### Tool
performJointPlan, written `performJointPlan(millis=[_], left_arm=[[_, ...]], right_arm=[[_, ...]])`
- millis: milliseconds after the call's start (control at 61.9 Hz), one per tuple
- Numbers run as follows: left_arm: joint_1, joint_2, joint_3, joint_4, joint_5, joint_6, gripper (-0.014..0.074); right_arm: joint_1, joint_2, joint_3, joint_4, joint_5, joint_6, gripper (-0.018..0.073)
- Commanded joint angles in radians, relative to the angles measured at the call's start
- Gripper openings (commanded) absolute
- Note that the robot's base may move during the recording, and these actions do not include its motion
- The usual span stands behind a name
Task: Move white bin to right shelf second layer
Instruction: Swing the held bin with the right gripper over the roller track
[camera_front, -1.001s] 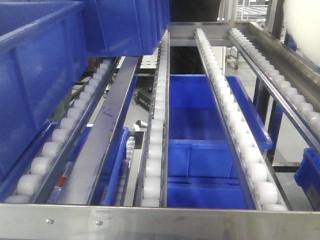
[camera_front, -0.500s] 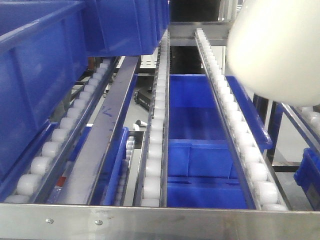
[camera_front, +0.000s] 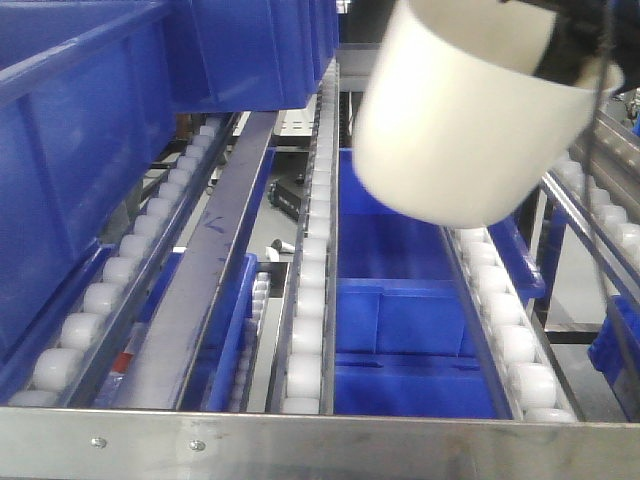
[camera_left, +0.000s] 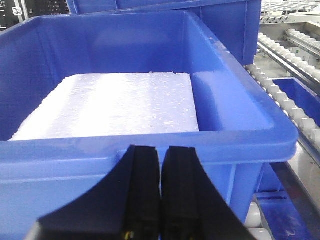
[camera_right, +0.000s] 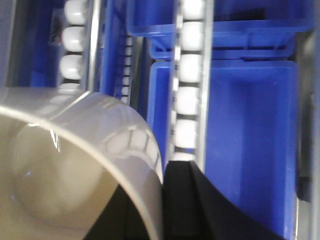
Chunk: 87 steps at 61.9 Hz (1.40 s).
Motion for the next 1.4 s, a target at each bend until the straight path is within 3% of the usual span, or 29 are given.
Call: performJointPlan(millis=[0, 1388], left_arm=[[-0.003, -0.014, 0.037, -0.006, -0.085, -0.003, 0.0085], [-0.003, -0.014, 0.037, -0.006, -0.085, -0.003, 0.0085]], right_arm=[[0.012, -0.012, -0.059, 0.019, -0.07, -0.003, 0.0049], [0.023, 0.165, -0.072, -0.03, -0.048, -0.003, 0.0057]])
